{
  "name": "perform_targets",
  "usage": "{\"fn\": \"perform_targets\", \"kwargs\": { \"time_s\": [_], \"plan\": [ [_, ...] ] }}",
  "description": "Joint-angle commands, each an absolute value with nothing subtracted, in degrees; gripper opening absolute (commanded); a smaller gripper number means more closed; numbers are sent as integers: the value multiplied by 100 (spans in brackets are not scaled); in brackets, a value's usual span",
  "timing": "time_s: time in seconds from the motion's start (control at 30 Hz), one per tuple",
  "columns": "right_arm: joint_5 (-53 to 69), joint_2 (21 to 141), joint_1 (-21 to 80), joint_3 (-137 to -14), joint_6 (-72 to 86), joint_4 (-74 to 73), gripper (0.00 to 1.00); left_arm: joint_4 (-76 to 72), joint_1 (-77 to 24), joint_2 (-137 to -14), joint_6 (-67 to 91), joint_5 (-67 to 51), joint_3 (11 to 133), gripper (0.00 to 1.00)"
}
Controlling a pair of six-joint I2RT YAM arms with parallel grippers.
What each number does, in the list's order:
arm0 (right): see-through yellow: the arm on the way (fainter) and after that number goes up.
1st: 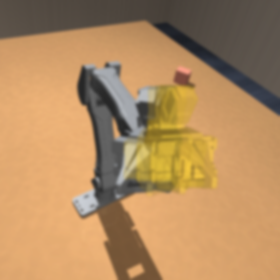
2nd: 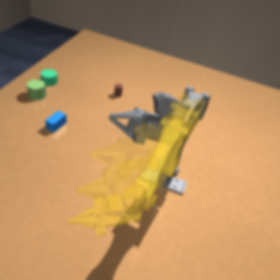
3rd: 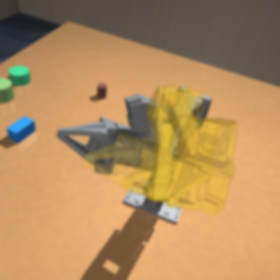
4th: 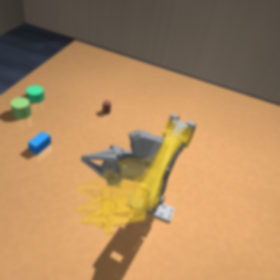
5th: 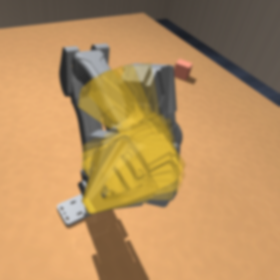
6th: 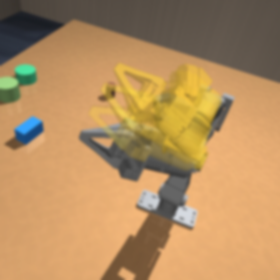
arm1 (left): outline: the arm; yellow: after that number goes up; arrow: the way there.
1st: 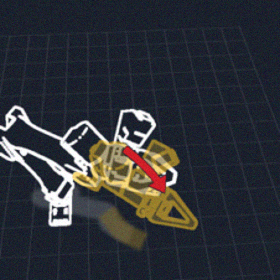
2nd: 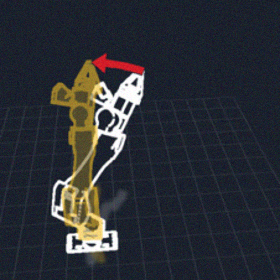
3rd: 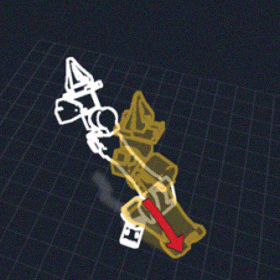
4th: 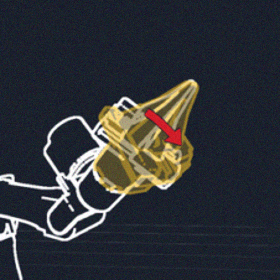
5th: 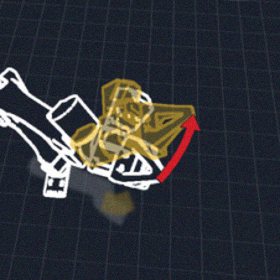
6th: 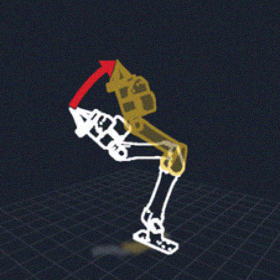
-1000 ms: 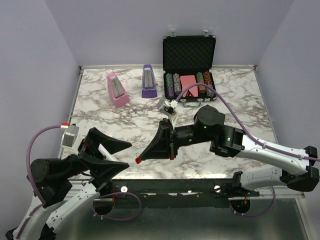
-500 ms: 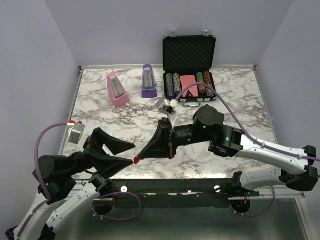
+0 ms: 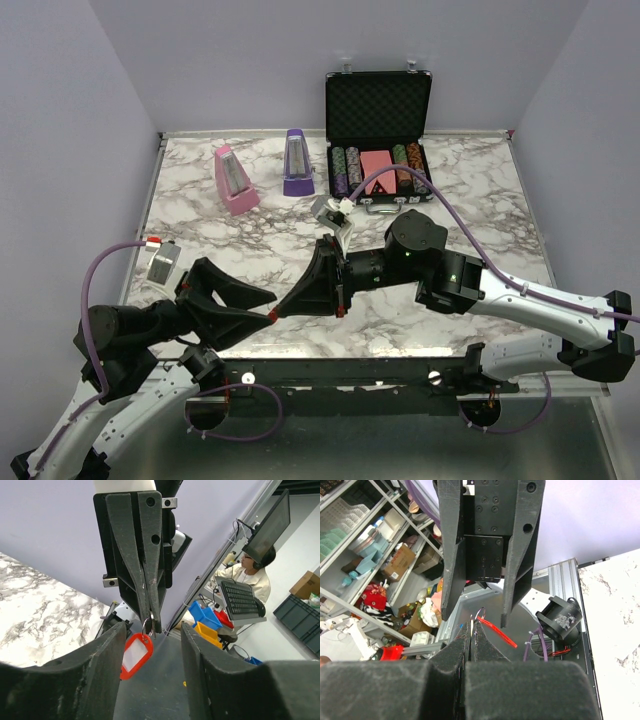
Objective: Remove the keys from the keyring
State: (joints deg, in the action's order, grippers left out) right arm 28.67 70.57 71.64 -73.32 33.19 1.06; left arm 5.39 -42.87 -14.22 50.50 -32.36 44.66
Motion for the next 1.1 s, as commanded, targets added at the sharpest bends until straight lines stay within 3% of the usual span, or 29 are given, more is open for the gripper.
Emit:
{"fn": "perform_targets", "kwargs": {
  "time_s": [0.0, 0.47, 0.67, 0.8, 1.07],
  "plan": [
    [2681, 7049, 7207, -7462, 3278, 255, 1, 404, -4289, -1450, 5089, -3472, 4421, 51],
    [2575, 7014, 7198, -7444, 3270, 255, 1, 404, -4289, -1459, 5133, -3551, 4438, 36],
    [2593, 7022, 7198, -7409, 3287, 255, 1, 448, -4289, -1459, 5089, -3551, 4473, 10],
    [2584, 7005, 7207, -7365, 3296, 272, 1, 606, -4289, -1441, 5036, -3419, 4509, 1],
    [2602, 6961, 7207, -7242, 3340, 290, 1, 975, -4289, -1459, 4878, -3349, 4649, 0]
  ]
}}
